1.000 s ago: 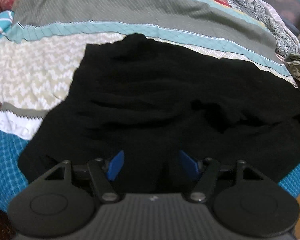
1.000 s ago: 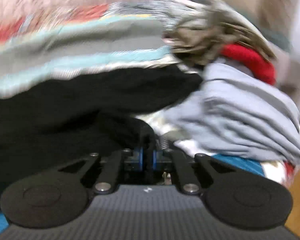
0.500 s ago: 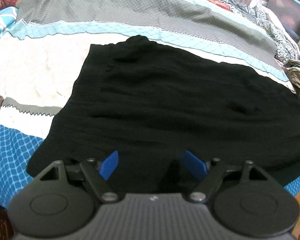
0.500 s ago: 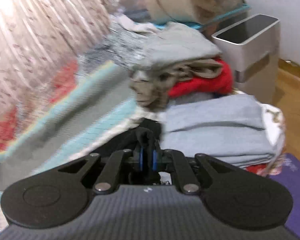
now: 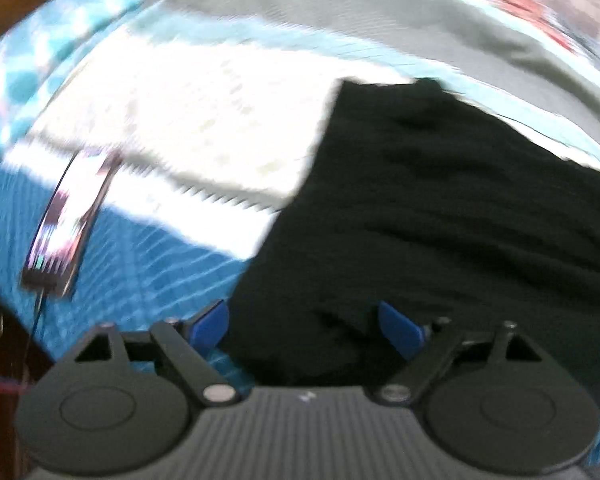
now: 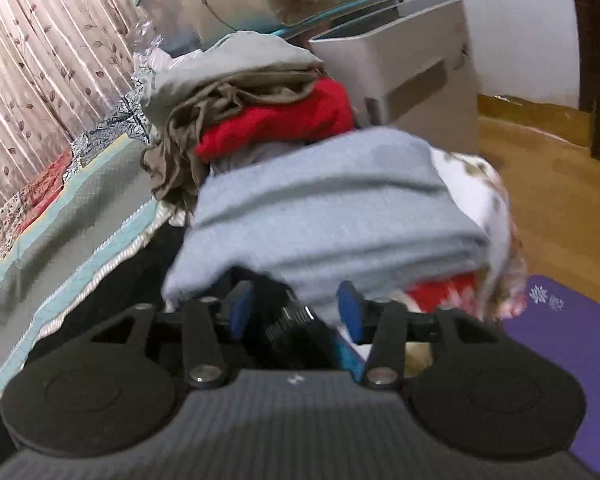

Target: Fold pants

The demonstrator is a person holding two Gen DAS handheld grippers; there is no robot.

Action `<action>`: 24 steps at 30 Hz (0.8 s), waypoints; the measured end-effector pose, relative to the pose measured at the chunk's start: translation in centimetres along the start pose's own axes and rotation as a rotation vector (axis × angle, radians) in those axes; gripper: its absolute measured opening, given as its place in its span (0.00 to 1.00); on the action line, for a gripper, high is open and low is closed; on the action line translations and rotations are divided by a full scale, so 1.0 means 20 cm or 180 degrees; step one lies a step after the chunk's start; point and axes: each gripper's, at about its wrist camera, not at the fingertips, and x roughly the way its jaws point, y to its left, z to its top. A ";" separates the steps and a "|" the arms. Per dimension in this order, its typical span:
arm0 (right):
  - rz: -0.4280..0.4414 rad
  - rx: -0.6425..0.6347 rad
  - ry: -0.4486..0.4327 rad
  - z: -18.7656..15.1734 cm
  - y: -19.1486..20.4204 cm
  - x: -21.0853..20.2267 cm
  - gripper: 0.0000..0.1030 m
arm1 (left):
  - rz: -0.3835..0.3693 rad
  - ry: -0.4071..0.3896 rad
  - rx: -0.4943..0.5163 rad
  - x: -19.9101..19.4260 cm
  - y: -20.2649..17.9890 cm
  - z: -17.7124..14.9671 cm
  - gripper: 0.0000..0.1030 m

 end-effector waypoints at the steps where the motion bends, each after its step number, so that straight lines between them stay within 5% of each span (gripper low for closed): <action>1: -0.0011 -0.0010 0.0013 -0.05 -0.01 -0.01 0.58 | -0.0008 0.0046 -0.0143 0.01 0.05 -0.01 0.90; 8: 0.0086 0.0253 0.0094 -0.22 0.05 0.08 0.60 | -0.0296 0.0252 -0.0630 0.08 0.19 -0.09 0.90; 10: 0.0027 0.0247 0.0179 -0.20 0.10 0.13 0.39 | -0.0283 0.0199 -0.0606 0.08 0.17 -0.09 0.66; 11: -0.0035 0.0277 0.0239 -0.20 0.11 0.14 0.18 | -0.0218 0.0173 -0.0547 0.07 0.15 -0.09 0.58; 12: -0.0106 0.0379 0.0242 -0.18 0.11 0.13 0.14 | -0.0156 0.0151 -0.0475 0.06 0.12 -0.11 0.47; 16: -0.0243 0.0879 -0.0075 -0.13 -0.03 -0.01 0.13 | -0.0206 0.0105 -0.0409 0.01 0.09 -0.12 0.20; 20: -0.0661 0.0674 0.0169 -0.15 -0.05 0.05 0.17 | -0.0100 0.0219 -0.0341 0.05 0.08 -0.12 0.21; 23: -0.0840 0.0469 0.0313 -0.21 -0.02 0.12 0.37 | -0.0028 0.0226 -0.0277 0.05 0.07 -0.12 0.26; 24: -0.0876 0.0460 0.0241 -0.21 -0.02 0.09 0.49 | 0.0015 0.0227 -0.0234 0.04 0.06 -0.13 0.36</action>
